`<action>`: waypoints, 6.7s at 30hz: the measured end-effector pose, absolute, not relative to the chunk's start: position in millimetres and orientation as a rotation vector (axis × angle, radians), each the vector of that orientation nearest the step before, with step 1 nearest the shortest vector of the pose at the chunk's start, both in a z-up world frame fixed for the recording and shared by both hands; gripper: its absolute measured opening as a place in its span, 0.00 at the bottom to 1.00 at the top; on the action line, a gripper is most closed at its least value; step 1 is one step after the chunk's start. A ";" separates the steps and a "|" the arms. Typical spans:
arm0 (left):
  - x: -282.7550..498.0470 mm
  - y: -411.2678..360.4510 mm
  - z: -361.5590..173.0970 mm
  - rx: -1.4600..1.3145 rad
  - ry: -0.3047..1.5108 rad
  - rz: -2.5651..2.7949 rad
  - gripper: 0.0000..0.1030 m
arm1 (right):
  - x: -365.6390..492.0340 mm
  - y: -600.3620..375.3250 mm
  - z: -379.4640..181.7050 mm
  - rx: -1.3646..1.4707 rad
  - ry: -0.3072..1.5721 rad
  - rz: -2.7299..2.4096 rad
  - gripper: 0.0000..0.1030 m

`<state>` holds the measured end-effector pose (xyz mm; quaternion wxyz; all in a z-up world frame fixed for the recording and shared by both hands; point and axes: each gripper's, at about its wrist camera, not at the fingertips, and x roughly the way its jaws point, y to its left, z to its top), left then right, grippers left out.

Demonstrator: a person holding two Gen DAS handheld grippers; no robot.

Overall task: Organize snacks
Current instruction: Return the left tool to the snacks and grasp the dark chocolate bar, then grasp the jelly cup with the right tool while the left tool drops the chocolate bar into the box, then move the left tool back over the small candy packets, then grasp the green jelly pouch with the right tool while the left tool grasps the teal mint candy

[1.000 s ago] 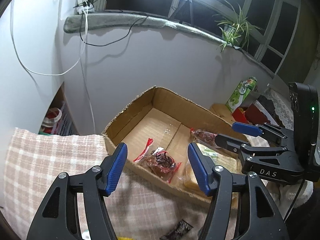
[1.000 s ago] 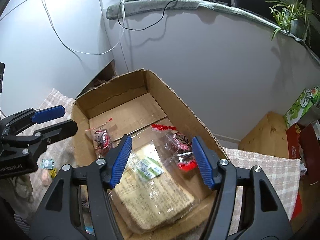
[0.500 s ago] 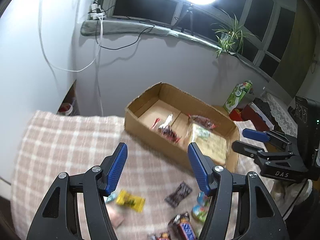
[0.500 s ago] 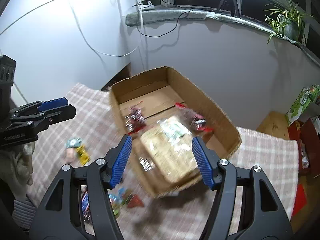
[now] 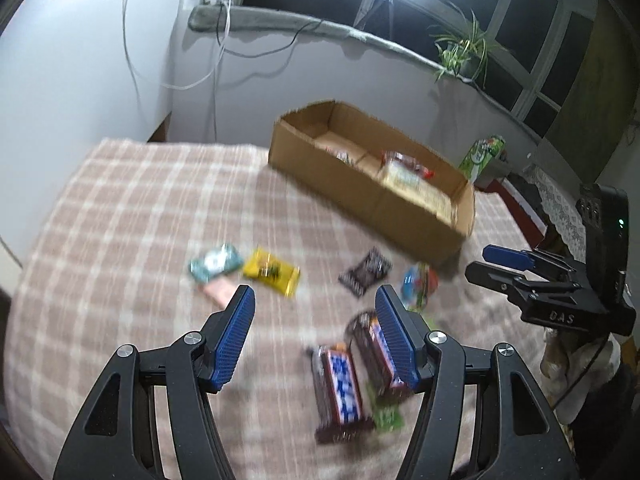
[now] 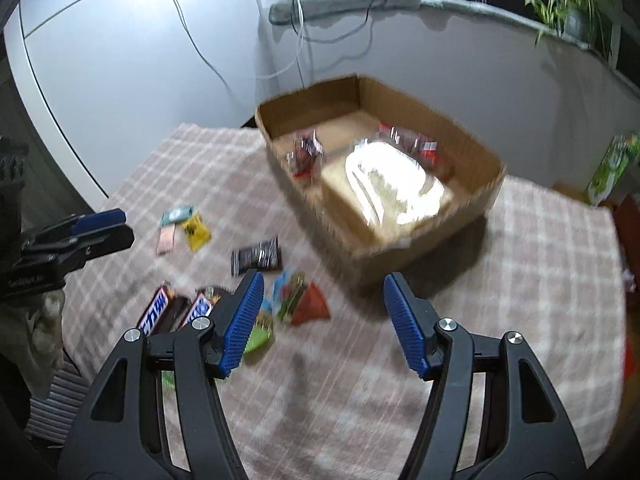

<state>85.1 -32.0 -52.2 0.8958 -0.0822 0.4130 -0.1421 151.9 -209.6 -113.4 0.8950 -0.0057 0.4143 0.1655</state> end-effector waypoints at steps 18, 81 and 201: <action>64.0 -44.7 -93.9 -0.141 0.947 -0.322 0.43 | 169.7 -193.5 -160.8 0.046 0.949 0.345 0.54; 135.7 -44.1 -32.2 -0.125 0.782 -0.380 0.20 | 181.3 -208.2 -82.8 -0.041 0.756 0.284 0.22; 158.5 -3.5 -113.5 0.146 0.989 -0.265 0.36 | 161.9 -157.7 -168.4 -0.068 0.998 0.512 0.50</action>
